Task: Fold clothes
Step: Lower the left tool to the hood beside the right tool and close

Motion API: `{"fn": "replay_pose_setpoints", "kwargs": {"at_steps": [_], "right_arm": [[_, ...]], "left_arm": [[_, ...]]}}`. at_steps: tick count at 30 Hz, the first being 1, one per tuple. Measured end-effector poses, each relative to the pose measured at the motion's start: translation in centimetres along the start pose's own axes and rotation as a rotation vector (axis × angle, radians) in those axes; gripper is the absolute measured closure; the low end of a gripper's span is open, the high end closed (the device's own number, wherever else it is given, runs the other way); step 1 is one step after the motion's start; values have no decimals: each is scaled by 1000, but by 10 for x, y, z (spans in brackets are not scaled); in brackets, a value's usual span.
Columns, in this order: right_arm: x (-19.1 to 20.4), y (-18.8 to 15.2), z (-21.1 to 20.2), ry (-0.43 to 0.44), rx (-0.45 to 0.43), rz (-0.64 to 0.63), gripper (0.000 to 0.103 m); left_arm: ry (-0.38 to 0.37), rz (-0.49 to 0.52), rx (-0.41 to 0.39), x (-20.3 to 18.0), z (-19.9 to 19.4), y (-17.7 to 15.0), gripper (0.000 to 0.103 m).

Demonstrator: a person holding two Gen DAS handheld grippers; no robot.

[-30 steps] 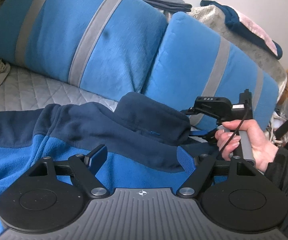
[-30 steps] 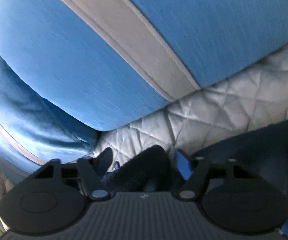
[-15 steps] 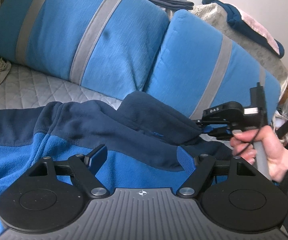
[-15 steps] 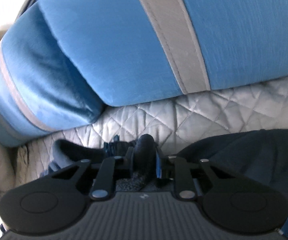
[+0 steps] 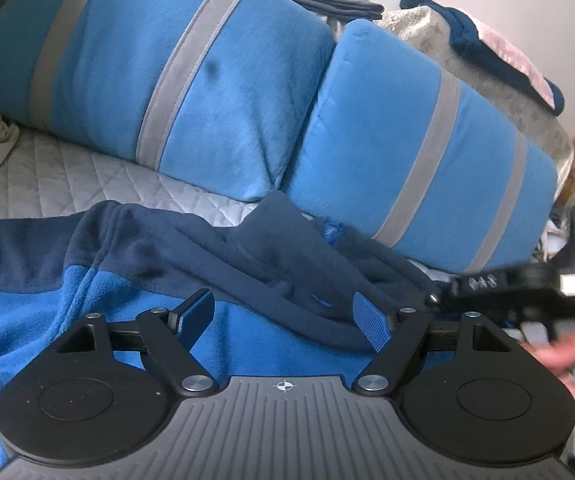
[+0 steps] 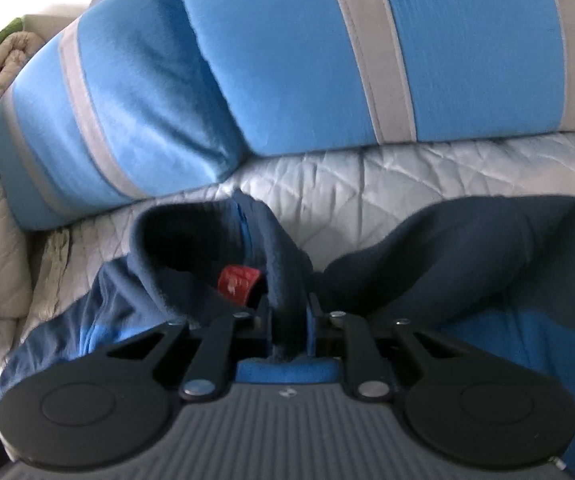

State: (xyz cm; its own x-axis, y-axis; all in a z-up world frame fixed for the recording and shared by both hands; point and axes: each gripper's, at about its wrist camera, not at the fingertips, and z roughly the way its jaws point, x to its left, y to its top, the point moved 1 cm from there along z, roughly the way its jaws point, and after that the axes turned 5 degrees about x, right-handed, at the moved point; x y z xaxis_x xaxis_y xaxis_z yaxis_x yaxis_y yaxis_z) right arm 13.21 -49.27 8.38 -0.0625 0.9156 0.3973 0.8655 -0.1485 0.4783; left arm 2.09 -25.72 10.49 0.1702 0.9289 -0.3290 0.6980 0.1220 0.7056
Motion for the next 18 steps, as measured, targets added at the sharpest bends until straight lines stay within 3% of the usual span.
{"fn": "replay_pose_setpoints", "kwargs": {"at_steps": [4,8,18], "right_arm": [[1,-27,-7,-37,31,23,89],[-11,-49,-7,-16,86,133,89],[-39,-82,12,54,113,287,90]], "left_arm": [[4,7,9,2,4,-2,27],[26,11,44,3,12,-5,27],[76,-10,121,11,27,-9,27]]}}
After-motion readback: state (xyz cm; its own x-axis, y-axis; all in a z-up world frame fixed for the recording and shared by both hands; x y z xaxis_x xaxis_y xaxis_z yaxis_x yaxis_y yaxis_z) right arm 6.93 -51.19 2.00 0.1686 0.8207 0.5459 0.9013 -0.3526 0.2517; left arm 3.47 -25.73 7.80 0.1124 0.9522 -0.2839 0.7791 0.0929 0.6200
